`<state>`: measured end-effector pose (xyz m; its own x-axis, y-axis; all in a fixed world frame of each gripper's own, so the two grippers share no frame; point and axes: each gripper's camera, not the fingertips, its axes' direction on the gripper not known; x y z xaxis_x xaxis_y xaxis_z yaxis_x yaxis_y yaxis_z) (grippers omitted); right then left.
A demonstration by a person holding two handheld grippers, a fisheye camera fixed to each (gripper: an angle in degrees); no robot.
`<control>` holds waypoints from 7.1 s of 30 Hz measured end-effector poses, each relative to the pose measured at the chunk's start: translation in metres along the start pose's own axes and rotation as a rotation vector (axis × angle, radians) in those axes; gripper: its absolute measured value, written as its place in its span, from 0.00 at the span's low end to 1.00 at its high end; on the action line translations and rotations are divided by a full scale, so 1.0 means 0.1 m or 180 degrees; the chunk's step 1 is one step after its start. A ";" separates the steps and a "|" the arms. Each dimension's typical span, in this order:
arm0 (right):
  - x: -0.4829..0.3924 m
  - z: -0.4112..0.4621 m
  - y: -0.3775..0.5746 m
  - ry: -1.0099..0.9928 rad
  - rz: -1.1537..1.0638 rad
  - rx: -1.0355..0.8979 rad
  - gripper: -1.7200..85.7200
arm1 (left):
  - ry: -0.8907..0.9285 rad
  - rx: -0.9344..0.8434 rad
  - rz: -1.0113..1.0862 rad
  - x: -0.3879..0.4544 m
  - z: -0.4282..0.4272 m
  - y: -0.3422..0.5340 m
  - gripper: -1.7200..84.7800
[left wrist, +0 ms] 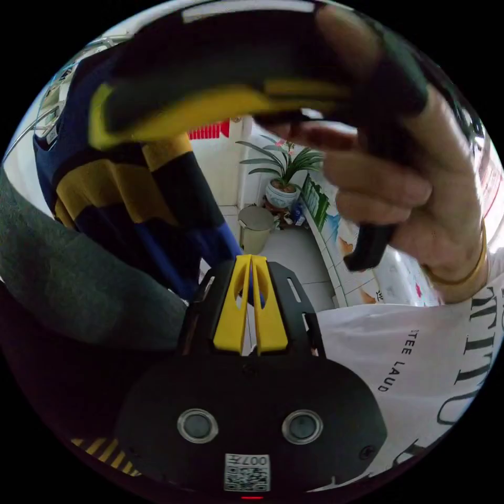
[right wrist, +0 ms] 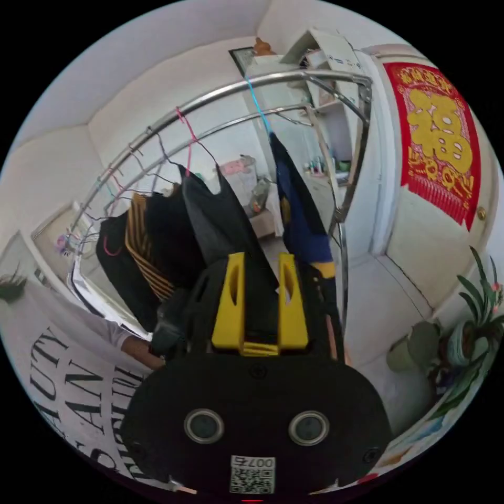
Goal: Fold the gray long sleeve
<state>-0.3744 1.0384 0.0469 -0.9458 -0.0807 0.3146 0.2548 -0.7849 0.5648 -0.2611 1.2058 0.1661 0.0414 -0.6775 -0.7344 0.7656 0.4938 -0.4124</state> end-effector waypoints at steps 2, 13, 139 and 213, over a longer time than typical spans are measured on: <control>-0.14 -0.08 -0.35 -0.0199 -0.0212 -0.0017 0.15 | -0.0097 -0.0066 -0.0015 -0.02 0.01 0.04 0.01; -1.41 0.57 -1.92 0.0161 -0.1509 -0.0189 0.11 | -0.0199 -0.0139 -0.0474 -0.28 -0.09 0.24 0.01; -3.74 -5.96 7.78 0.5084 0.6489 0.1760 0.04 | 0.2724 -0.0387 0.3639 9.62 5.76 -5.11 0.13; -1.67 -3.39 7.44 0.3574 0.6240 0.0543 0.03 | 0.1037 -0.1769 0.4948 8.05 7.64 -2.60 0.11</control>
<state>-0.0956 0.2597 0.1555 0.7266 -0.6870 0.0026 0.6635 0.7027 0.2568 0.0639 0.1154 0.0942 0.3076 0.7014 -0.6429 -0.1774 0.7061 0.6855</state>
